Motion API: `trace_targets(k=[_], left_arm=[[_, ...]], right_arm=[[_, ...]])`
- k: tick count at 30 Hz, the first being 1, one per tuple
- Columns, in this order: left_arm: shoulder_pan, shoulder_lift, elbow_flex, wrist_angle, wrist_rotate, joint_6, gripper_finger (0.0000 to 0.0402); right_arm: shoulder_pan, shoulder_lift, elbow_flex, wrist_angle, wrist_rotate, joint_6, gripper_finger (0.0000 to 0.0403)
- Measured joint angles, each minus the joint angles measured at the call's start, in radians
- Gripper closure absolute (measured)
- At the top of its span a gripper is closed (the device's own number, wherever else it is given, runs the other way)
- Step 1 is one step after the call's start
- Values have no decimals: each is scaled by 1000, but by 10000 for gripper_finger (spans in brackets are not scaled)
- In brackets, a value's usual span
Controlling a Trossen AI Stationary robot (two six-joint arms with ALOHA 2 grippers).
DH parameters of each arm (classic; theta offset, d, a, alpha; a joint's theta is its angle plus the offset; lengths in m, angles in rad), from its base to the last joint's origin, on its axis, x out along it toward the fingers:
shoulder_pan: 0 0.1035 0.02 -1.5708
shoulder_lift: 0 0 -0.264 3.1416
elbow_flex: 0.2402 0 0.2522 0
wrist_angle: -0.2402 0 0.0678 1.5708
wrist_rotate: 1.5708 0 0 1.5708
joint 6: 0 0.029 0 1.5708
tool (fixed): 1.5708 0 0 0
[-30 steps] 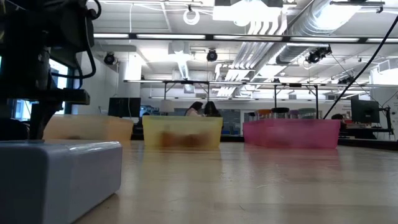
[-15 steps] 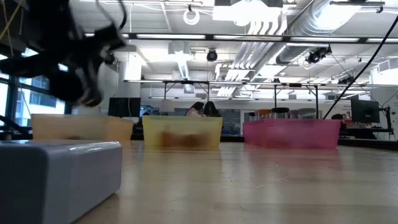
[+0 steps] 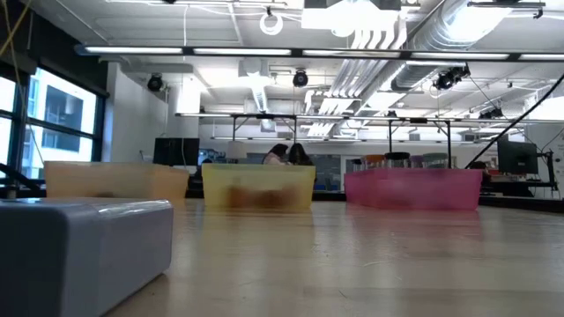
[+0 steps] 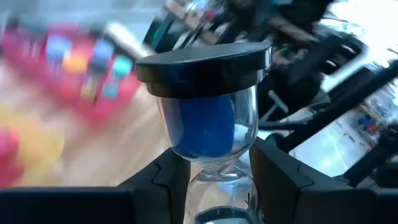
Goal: Pick & Place Office items
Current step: Put the dark blue sand timer into the pink bin
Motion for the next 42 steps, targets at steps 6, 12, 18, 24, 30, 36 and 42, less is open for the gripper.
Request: trace_targets(k=[6,12,18,24,30,36,42], left_arm=[[54,-11,27,110,101,235,267],[113,21,31,252,299,321,269],[151,71,31,305,440,371,269],[169,87,30,285,498,467,270],[227,87,30,271,576,491,272],[289,88,30,225,659,545,276],[345,93,30,225,723,595,294]], right_arm=[[-110,-52,2,105,-107,76,128],[-123,-29,0,230,-107,19,128],[-133,55,0,387,-38,-126,128],[-150,115,0,484,-44,-135,128],[-173,168,0,570,-87,-141,128],[-193,202,-1,597,-105,-113,128],[-218,210,0,621,-156,-74,128]])
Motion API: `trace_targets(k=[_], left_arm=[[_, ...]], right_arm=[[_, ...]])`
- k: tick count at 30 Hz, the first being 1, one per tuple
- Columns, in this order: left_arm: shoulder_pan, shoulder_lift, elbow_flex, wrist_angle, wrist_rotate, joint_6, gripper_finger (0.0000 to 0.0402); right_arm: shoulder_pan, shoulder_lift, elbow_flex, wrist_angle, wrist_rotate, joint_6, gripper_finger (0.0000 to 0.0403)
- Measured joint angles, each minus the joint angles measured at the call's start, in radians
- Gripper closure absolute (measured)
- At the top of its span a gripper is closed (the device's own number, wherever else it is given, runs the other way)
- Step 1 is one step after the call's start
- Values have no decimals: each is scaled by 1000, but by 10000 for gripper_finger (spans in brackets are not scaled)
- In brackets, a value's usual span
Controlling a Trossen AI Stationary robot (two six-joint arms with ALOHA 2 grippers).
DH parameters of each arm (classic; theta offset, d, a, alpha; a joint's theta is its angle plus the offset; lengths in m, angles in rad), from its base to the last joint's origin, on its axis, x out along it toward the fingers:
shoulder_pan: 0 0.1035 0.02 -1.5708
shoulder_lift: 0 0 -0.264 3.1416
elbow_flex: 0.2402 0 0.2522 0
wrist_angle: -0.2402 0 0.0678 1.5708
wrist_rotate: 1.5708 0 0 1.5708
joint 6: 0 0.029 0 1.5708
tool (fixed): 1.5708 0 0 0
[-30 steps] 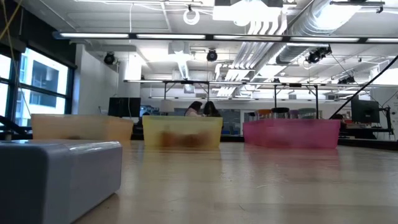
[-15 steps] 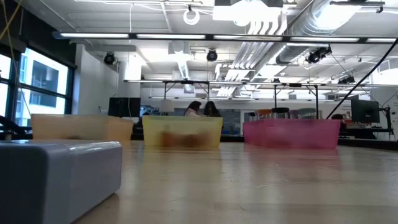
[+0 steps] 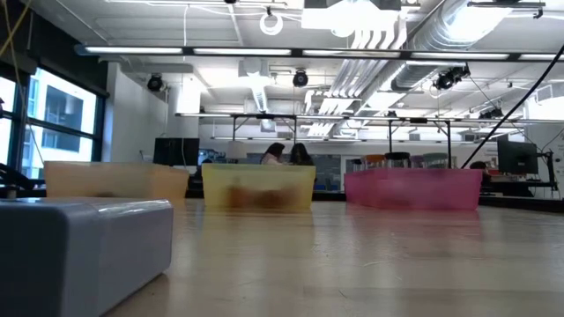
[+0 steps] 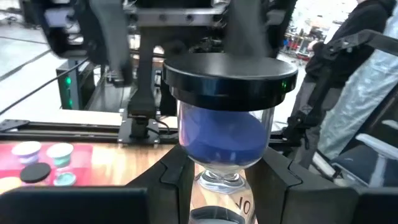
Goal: Pick & Place Office items
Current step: Put the dark blue sand timer into the pink bin
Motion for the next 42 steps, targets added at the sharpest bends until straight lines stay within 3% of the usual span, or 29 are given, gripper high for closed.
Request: trace_targets(k=[5,24,38,42], left_arm=[[49,9,0,2,75,-1,291],[89,24,0,-8,88,-9,293],[106,24,0,-31,90,-15,293],[106,24,0,-35,90,-13,293]], right_arm=[[-13,21,0,15,-5,16,128],[-30,77,0,77,40,-41,128],[-62,89,0,102,-40,-58,129],[-71,89,0,98,-55,-60,148]])
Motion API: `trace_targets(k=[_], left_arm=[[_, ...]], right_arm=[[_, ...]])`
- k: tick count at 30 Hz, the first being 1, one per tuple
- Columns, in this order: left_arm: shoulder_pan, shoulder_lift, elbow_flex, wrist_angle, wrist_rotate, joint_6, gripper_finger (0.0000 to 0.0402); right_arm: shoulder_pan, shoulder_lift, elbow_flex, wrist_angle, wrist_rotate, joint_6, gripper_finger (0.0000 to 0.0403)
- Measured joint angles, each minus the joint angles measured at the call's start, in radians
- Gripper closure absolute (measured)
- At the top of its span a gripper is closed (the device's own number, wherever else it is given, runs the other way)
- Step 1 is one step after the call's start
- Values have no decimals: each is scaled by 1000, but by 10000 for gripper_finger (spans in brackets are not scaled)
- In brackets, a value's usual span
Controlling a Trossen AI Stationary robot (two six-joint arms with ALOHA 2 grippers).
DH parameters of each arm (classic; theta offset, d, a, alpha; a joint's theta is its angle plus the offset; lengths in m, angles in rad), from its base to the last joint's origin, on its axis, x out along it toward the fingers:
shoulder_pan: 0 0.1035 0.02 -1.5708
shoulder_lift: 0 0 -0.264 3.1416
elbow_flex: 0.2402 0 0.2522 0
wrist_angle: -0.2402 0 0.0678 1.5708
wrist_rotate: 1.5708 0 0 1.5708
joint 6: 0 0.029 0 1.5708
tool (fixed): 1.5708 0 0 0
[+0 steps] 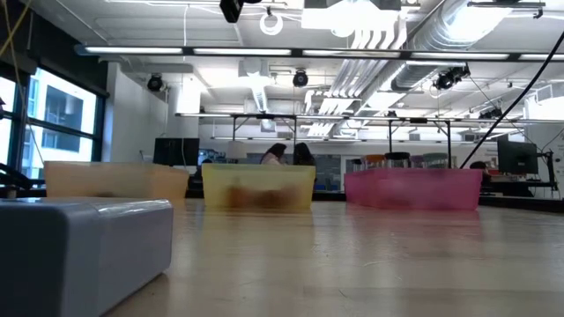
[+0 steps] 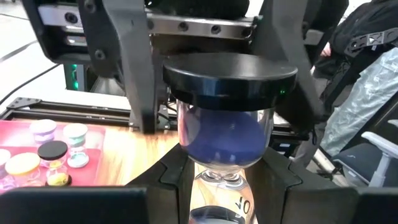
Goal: Pick & Place Office items
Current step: Put the dark blue sand timer into the pink bin
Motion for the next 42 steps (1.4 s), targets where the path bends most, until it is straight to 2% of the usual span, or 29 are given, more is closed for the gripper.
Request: trace_targets(k=[6,14,21,35,38,42], left_arm=[[0,-1,0,-6,0,2,293],[0,-1,-1,-11,0,-4,293],[3,-1,-1,-15,-22,0,272],[2,-1,-1,-21,-49,27,262],[4,-1,-1,-21,-52,34,239],[8,-1,-1,-23,-55,34,176]], right_arm=[[-14,3,0,-4,-37,9,207],[-15,4,0,-4,-53,12,205],[-15,5,0,-8,-55,16,208],[-9,5,0,-32,-51,24,208],[-8,5,0,-43,-56,32,208],[-8,5,0,-47,-59,32,208]])
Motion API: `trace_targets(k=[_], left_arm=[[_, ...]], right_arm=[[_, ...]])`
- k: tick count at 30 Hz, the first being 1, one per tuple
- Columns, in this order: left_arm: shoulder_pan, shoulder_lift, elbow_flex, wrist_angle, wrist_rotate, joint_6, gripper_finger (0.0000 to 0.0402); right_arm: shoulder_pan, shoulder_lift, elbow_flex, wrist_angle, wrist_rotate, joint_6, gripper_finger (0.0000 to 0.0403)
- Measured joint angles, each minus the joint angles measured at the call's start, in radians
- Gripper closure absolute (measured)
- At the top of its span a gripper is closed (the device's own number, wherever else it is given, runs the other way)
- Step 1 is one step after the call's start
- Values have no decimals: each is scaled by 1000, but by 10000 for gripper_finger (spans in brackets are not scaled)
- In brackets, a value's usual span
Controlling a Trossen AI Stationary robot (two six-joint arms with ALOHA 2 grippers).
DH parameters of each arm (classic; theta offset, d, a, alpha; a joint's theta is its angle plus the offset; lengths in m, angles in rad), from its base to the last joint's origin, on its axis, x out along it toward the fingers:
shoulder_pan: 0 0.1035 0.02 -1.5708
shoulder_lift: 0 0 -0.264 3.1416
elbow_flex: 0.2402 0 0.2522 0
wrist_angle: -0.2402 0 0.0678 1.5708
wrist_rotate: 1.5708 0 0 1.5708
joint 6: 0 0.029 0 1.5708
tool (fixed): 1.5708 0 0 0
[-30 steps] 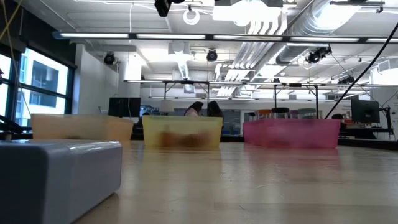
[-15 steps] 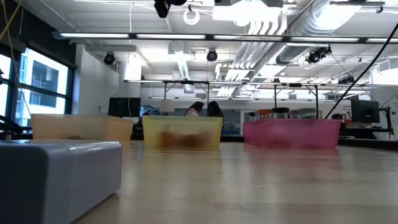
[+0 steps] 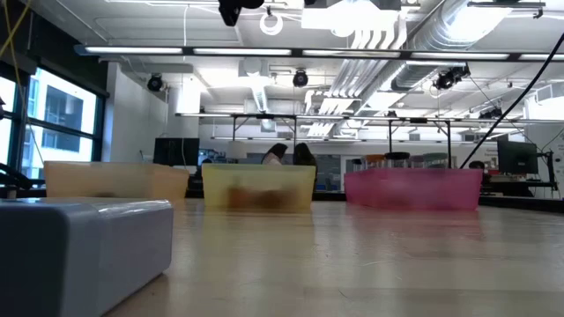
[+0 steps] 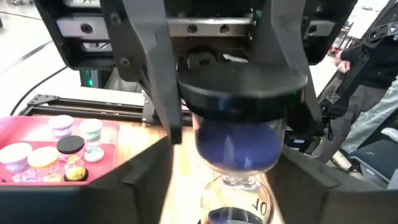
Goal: Pick & Place Office items
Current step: Put the dark blue sand timer into the pink bin
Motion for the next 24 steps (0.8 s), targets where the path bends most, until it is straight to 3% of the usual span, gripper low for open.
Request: trace_targets(k=[4,8,17,24], left_arm=[[0,0,0,-3,-3,-4,107],[8,0,0,-13,-13,-20,67],[48,-9,2,-65,-10,-59,57],[73,-22,2,-114,14,-67,57]], right_arm=[[2,-9,0,-31,-4,10,208],[9,-44,0,-72,54,1,208],[33,-199,0,-334,353,-43,209],[27,-321,1,-495,444,-35,209]])
